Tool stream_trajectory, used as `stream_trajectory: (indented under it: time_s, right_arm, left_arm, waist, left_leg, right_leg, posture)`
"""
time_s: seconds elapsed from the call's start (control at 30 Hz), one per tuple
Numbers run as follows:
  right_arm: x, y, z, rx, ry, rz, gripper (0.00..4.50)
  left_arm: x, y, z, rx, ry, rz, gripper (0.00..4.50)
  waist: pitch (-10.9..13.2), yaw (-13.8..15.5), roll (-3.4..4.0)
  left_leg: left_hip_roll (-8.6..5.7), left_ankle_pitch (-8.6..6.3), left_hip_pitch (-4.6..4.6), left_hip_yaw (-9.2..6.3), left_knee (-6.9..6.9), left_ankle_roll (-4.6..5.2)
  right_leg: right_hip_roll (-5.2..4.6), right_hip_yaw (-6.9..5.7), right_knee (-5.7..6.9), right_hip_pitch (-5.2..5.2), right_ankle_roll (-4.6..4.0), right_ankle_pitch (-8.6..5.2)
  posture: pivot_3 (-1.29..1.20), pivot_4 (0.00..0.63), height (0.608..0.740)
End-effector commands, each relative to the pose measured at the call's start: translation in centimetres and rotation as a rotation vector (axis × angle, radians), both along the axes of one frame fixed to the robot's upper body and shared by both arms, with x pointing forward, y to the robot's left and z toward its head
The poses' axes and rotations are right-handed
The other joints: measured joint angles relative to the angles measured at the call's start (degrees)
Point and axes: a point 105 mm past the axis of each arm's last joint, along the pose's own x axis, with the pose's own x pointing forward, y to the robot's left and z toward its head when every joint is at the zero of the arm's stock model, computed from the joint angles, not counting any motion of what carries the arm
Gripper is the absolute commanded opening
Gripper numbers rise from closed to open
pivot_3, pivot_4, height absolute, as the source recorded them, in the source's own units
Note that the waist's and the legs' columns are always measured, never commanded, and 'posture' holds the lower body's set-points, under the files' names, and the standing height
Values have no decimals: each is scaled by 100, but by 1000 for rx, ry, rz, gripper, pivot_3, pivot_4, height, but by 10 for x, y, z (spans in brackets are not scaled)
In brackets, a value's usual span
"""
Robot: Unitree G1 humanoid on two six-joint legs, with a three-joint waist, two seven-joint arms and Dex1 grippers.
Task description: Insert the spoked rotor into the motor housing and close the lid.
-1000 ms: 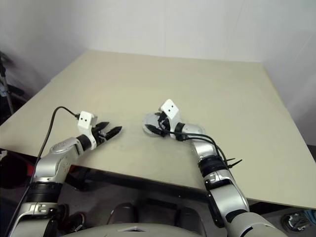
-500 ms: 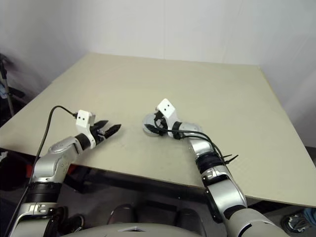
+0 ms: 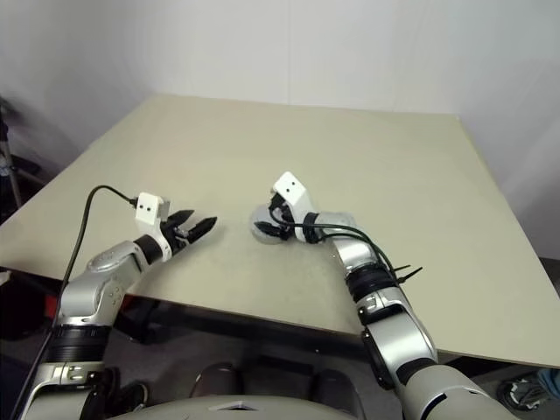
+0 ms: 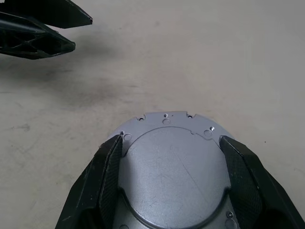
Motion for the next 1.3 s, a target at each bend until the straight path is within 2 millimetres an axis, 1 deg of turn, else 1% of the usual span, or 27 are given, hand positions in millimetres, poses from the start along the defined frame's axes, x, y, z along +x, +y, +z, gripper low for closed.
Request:
stream_trajectory:
  time_s: [0.03,0.13,0.33,0.5,0.63,0.73,0.83,0.93,1.0,1.03,1.17,1.3]
  right_arm:
    - [-9,-15,-37,-132,121,-28,3150]
    - [-10,-17,-38,-132,141,-32,3150]
    - [-15,-15,-27,-39,240,-10,3150]
    - [-14,-18,-26,-51,240,-11,3150]
    - [-10,-19,-25,-52,229,-39,3150]
    - [-7,-13,-16,7,202,-31,3150]
    - [-10,-12,-11,30,180,7,3150]
    - [-9,-12,-6,65,163,8,3150]
    - [-9,-11,-3,88,163,10,3150]
    - [-9,-10,0,112,166,16,3150]
    - [-10,-9,7,163,161,35,3150]
    - [-9,-6,22,251,139,47,3150]
  left_arm:
    - [0,-2,13,-12,-48,-6,4042]
    - [-1,-4,13,-13,-47,-8,4042]
    - [-1,-6,12,-15,-44,-13,4042]
    - [-2,-7,12,-19,-44,-12,4042]
    - [-3,-8,11,-21,-41,-11,4042]
    - [-3,-8,10,-19,-37,-11,4042]
    - [-3,-7,10,-18,-36,-12,4042]
    - [-3,-7,9,-16,-35,-13,4042]
    - [-3,-7,9,-16,-34,-14,4042]
    - [-3,-7,9,-15,-33,-15,4042]
    - [-2,-8,8,-14,-31,-17,4042]
    - [-2,-8,8,-13,-28,-17,4042]
  waist:
    - [-1,-1,0]
    - [-2,-1,1]
    - [-4,5,0]
    - [-5,33,-1]
    - [-5,34,-1]
    - [-4,33,0]
    - [-4,38,-1]
    - [-4,38,-1]
    - [-4,33,0]
    - [-4,33,0]
    - [-3,33,0]
    - [-3,33,0]
  left_leg:
    - [0,0,0,0,-1,0]
    - [-1,-2,0,0,-2,2]
    - [-2,-6,-1,0,-5,9]
    - [-6,-10,-7,1,-23,14]
    - [-6,-12,-9,1,-25,16]
    - [-6,-11,-4,1,-25,14]
    - [-6,-10,-2,1,-25,12]
    - [-6,-10,-8,1,-25,13]
    - [-6,-11,-16,2,-27,14]
    - [-6,-11,-21,2,-28,14]
    - [-7,-11,-43,2,-28,14]
    - [-6,-11,-64,3,-27,14]
  right_leg:
    - [0,0,-3,1,0,0]
    - [0,0,-10,3,0,0]
    - [0,-1,-23,6,1,0]
    - [0,-1,-31,2,-12,6]
    - [0,0,-31,1,-16,5]
    - [0,0,-31,3,14,-12]
    - [0,0,-30,3,15,-13]
    - [-1,0,-31,-2,15,-12]
    - [0,0,-31,-9,8,-9]
    - [0,0,-31,-13,-13,4]
    - [0,-1,-31,-35,-19,7]
    - [0,-2,-31,-60,-24,10]
  posture:
    - [0,0,740]
    - [0,0,740]
    - [0,0,740]
    - [0,0,740]
    - [0,0,740]
    - [0,0,740]
    - [0,0,740]
    - [0,0,740]
    - [0,0,740]
    - [0,0,740]
    - [0,0,740]
    - [0,0,740]
